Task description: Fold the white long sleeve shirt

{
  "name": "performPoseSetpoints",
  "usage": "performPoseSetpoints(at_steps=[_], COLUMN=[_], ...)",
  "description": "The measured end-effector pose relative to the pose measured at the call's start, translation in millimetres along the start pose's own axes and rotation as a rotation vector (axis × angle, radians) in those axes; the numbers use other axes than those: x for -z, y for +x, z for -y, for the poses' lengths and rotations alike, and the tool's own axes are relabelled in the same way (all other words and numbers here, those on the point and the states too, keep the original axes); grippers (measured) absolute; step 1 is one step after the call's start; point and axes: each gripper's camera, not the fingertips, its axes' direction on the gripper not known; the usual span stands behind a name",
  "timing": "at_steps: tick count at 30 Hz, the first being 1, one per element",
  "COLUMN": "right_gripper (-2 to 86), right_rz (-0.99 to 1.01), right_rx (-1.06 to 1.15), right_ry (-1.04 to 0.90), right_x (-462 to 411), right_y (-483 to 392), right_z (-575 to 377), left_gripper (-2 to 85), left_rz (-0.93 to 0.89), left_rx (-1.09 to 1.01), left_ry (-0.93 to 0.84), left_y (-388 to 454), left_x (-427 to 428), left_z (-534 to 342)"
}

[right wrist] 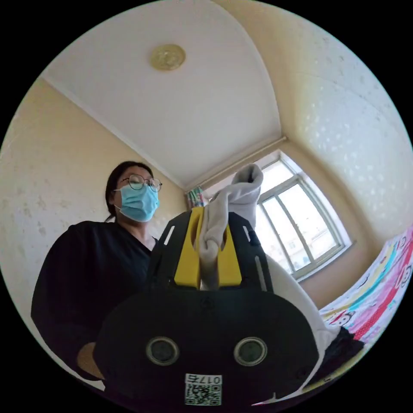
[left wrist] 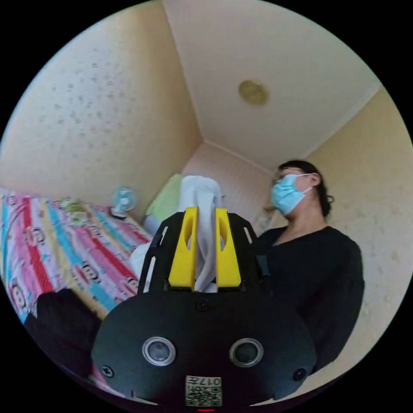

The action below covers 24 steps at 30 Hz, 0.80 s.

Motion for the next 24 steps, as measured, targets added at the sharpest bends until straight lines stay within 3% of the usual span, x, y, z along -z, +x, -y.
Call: performPoseSetpoints(at_steps=[1,2,3,8,12,19,23,24], right_gripper=[1.0,0.8,0.6,0.2,0.2,0.1,0.2,0.2], right_rz=[-0.029,-0.070,-0.112,-0.298,-0.192,-0.155,-0.134,-0.147], right_rx=[0.026,0.072,0.096,0.160,0.261,0.328,0.349,0.344], right_ry=[-0.016,-0.049,-0.083,-0.277,-0.224,-0.284,-0.252,-0.234], right_x=[-3.1,-11.6,-22.7,-75.4,-90.6,-114.5,-100.7,-91.7], right_y=[-4.0,-9.5,-11.2,3.5,1.4,-2.6,-9.0,-9.5], right_z=[7.3,19.8,29.9,54.5,72.0,101.6,104.9,104.8], left_gripper=[11.0,13.1,13.3,16.6,17.6,18.8,17.1,16.8], left_rz=[0.248,0.384,0.403,0.090,-0.079,0.102,0.379,0.372], left_rx=[0.109,0.195,0.222,0.257,0.216,-0.049,-0.142,-0.166], left_ry=[0.030,0.069,0.083,0.020,-0.081,-0.245,-0.277,-0.282], left_y=[-5.9,-12.1,-15.4,-44.5,-51.1,-21.4,-23.4,-23.8], left_x=[7.0,8.2,5.6,-94.5,-177.8,-304.1,-343.6,-346.0], left_z=[-25.8,-48.4,-57.6,-74.1,-60.8,-12.0,-3.5,-2.8])
